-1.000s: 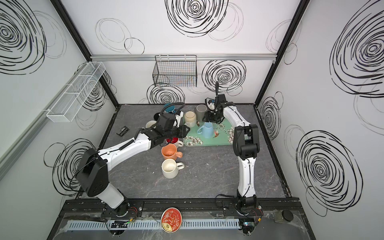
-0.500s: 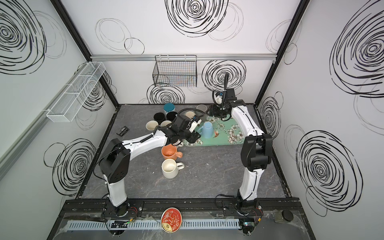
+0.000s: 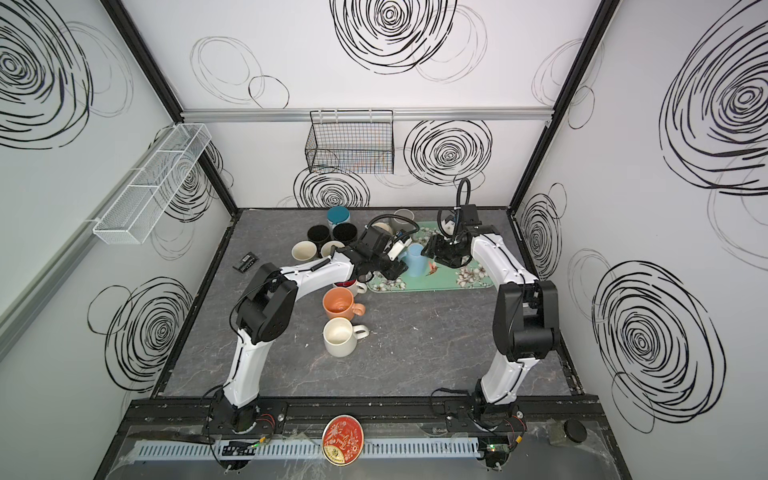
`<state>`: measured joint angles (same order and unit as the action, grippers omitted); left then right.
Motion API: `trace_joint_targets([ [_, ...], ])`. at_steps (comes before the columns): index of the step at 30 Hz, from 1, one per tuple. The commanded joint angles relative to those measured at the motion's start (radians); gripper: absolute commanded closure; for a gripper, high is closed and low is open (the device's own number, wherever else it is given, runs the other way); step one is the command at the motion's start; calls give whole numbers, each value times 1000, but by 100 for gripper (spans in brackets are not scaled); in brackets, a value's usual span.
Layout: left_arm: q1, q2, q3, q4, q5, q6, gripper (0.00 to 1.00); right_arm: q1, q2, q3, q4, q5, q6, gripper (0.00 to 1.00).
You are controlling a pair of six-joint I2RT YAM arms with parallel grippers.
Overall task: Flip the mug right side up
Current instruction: 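Grasp the light blue mug with the right gripper and tilt it toward the left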
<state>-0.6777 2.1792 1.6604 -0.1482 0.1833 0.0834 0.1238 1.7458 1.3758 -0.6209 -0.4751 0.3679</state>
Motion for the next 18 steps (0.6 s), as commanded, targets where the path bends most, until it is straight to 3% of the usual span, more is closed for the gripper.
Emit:
trace_joint_targets([
  [1, 5, 25, 61, 2, 5, 32, 41, 3, -26, -40, 39, -26, 72, 42],
  [8, -40, 77, 140, 25, -1, -100, 43, -11, -44, -66, 9, -9, 90, 40],
  [18, -117, -8, -5, 247, 43, -339, 44, -55, -86, -106, -23, 14, 94, 37],
])
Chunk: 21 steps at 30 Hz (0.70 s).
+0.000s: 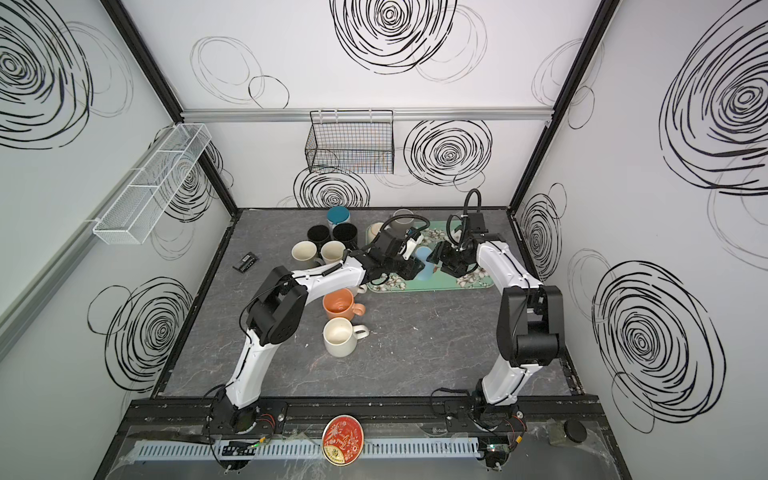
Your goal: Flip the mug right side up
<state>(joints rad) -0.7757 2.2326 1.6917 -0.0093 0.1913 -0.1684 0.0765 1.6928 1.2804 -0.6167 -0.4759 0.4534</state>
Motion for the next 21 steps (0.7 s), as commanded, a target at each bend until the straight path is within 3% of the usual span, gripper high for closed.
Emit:
trace_joint_targets([
  [1, -20, -81, -56, 114, 31, -99, 44, -12, -33, -2, -44, 30, 6, 37],
  [6, 1, -227, -243, 192, -17, -148, 44, 28, -27, 81, -170, 242, -11, 33],
  [11, 32, -365, -414, 185, -94, -182, 44, 155, -5, 135, -231, 405, -2, 30],
  [21, 41, -515, -592, 209, -140, -170, 43, 263, 155, 218, -221, 371, 75, 20],
])
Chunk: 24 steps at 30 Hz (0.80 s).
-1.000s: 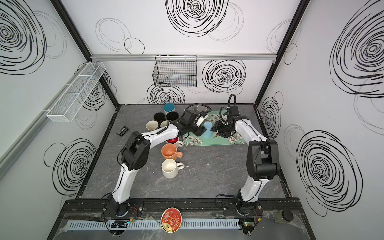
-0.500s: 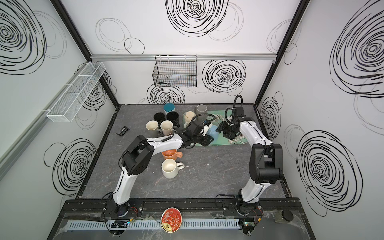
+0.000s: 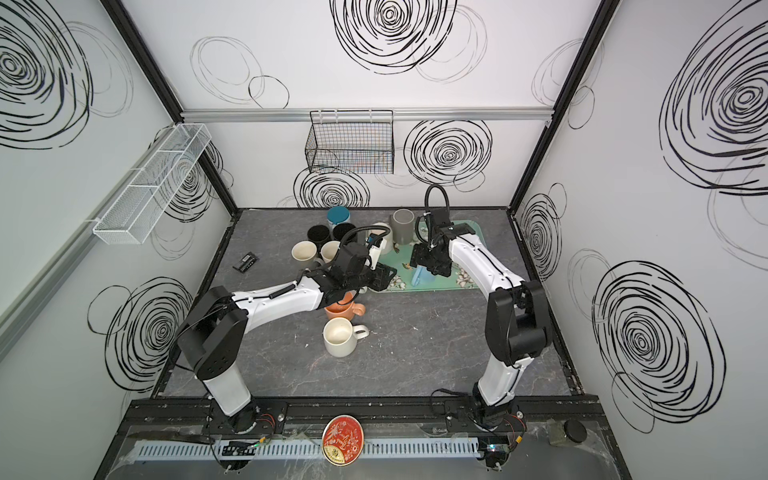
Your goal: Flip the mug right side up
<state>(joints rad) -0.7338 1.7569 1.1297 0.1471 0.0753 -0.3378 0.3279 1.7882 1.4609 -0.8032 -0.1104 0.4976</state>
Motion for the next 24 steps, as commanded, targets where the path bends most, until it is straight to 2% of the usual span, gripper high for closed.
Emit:
trace_joint_targets([
  [1, 4, -48, -41, 59, -26, -1, 43, 19, 85, 53, -38, 5, 32, 20],
  [5, 14, -69, -59, 68, -25, -4, 43, 26, 162, 93, -70, 57, 14, 23],
  [11, 14, -63, -56, 78, -13, -8, 43, -4, 193, 86, -57, 127, -43, 38],
  [15, 12, -45, -42, 78, 1, -16, 43, -17, 177, 101, -68, 160, -80, 43],
  [21, -2, 1, 7, 77, 10, -27, 43, -20, 133, 93, -83, 186, -100, 42],
  [24, -11, 35, 54, 62, 27, -31, 43, -18, 116, 75, -60, 180, -100, 50],
])
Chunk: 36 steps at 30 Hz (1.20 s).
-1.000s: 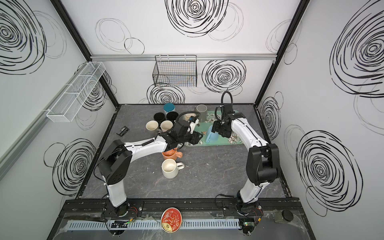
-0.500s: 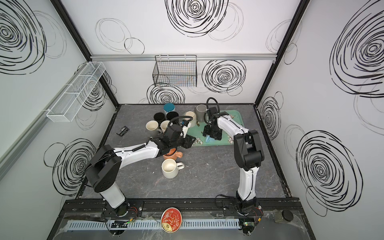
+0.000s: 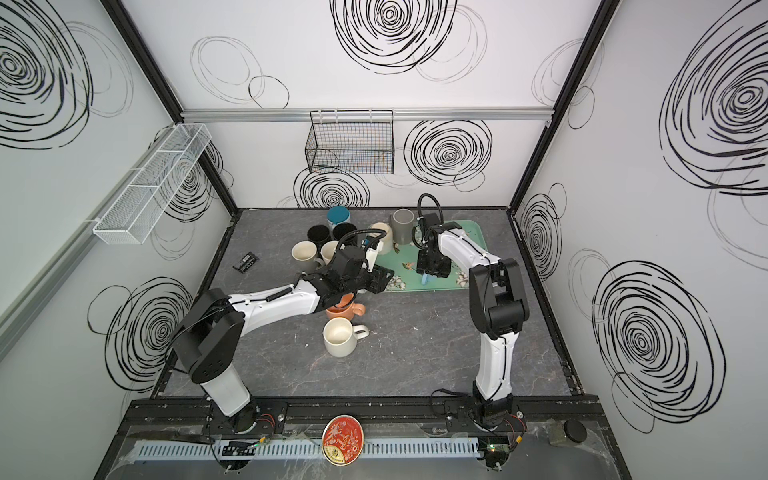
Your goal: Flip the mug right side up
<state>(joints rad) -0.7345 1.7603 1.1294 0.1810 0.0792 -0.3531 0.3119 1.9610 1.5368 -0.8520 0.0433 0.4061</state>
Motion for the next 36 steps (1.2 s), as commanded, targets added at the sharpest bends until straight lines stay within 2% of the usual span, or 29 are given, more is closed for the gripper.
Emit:
trace_joint_targets([
  [1, -13, 44, 73, 17, 27, -14, 43, -2, -57, -6, -5, 24, -8, 54],
  [13, -22, 91, 140, -17, 39, -14, 43, -14, -23, 7, -5, 17, -26, 83],
  [17, -22, 87, 142, -15, 39, -17, 43, -22, -22, 2, -4, 10, -25, 99],
  [18, -21, 85, 141, -11, 40, -21, 43, -23, -27, 2, 0, 10, -25, 100],
  [21, -16, 79, 138, 7, 47, -39, 43, -32, -58, -1, 31, -6, -29, 100],
  [27, 6, 65, 142, 34, 59, -66, 43, -91, -172, -108, 214, -210, 31, 100],
  [36, 39, 21, 106, 104, 55, -200, 43, -163, -294, -246, 465, -439, 122, 100],
])
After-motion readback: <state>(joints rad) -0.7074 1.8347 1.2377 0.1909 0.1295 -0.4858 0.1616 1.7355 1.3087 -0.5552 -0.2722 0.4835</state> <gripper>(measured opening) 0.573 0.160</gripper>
